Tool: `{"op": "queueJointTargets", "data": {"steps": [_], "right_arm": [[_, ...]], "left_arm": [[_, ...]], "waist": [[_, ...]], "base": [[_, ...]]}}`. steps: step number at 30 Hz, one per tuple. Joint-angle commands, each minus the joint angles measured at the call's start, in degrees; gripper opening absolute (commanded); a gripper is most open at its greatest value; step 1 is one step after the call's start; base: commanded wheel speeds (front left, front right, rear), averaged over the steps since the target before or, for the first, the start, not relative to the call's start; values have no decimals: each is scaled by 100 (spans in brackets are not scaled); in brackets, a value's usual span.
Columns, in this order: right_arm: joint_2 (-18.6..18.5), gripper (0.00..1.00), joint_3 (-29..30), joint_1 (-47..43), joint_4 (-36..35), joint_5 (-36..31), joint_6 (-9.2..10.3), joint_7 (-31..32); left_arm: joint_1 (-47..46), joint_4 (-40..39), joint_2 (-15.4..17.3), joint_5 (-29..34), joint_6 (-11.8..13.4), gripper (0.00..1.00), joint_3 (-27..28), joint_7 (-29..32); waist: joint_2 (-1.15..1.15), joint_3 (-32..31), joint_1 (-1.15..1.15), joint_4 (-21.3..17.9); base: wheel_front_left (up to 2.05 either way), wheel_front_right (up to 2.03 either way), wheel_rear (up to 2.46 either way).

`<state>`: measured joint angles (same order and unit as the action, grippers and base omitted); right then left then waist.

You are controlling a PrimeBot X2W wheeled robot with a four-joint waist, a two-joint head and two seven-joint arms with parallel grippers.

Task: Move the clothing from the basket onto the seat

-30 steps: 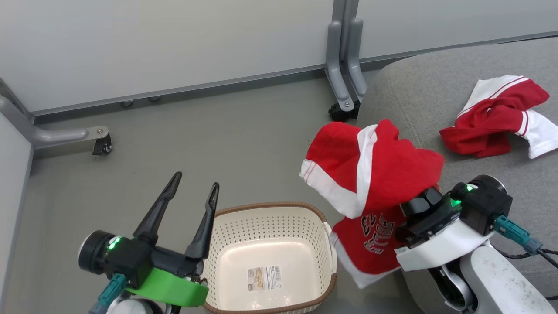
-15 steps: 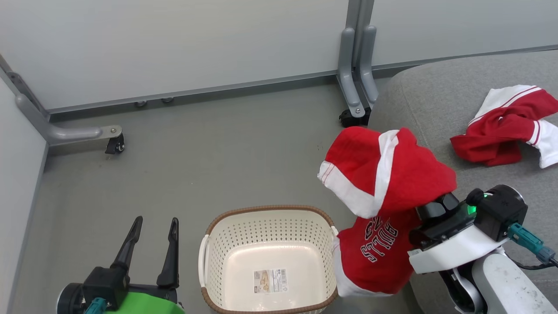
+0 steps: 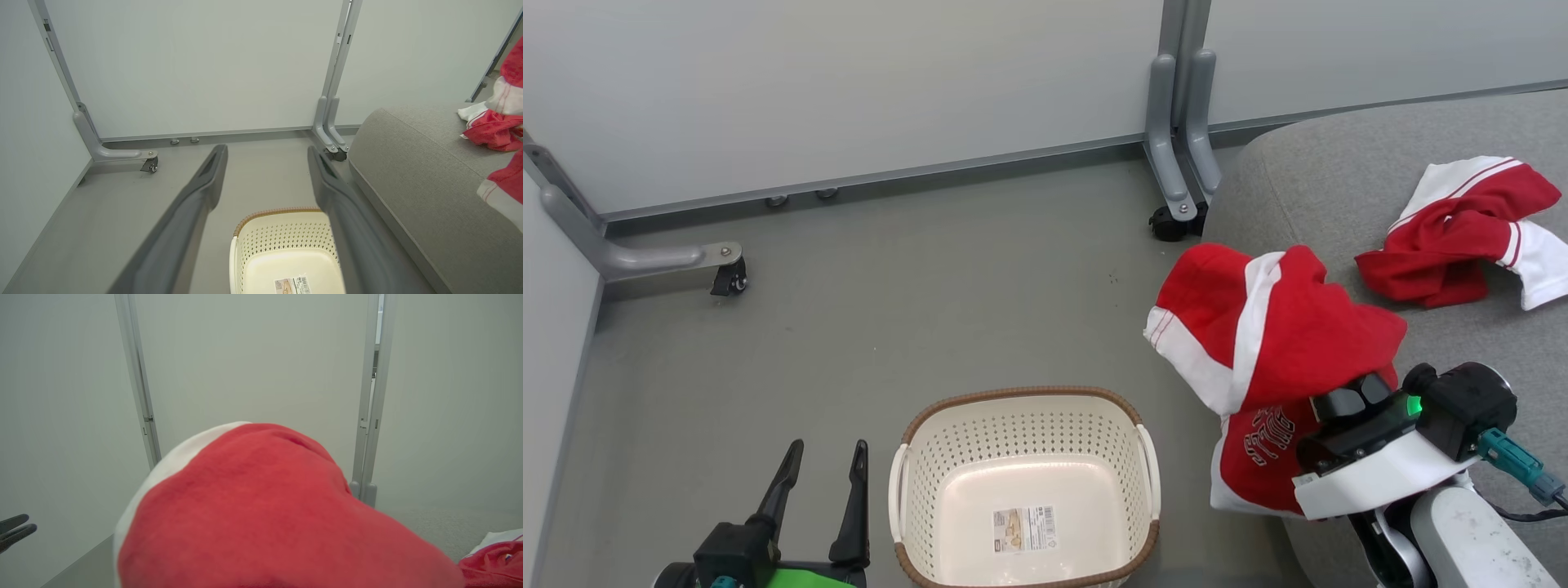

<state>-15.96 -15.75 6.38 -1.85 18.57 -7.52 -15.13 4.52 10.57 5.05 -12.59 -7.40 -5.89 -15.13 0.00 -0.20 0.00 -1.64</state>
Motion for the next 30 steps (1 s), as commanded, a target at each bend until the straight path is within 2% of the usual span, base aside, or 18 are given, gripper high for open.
{"op": "queueJointTargets", "data": {"steps": [1, 23, 30], "right_arm": [[14, 0, 20, -47, 9, -18, 6, -1], [8, 0, -10, -33, 37, -22, 6, -1], [-29, 0, -24, 37, 17, -18, 6, -1]], "left_arm": [[100, 13, 0, -17, -14, 100, 16, -1], [53, -14, 10, -32, -14, 100, -27, 0], [43, -26, 16, -10, -14, 100, -20, 0]], "waist": [[0, -2, 0, -2], [0, 8, 0, -19], [0, 38, 0, -140]], "base": [[0, 0, 0], [0, 0, 0], [0, 0, 0]]}}
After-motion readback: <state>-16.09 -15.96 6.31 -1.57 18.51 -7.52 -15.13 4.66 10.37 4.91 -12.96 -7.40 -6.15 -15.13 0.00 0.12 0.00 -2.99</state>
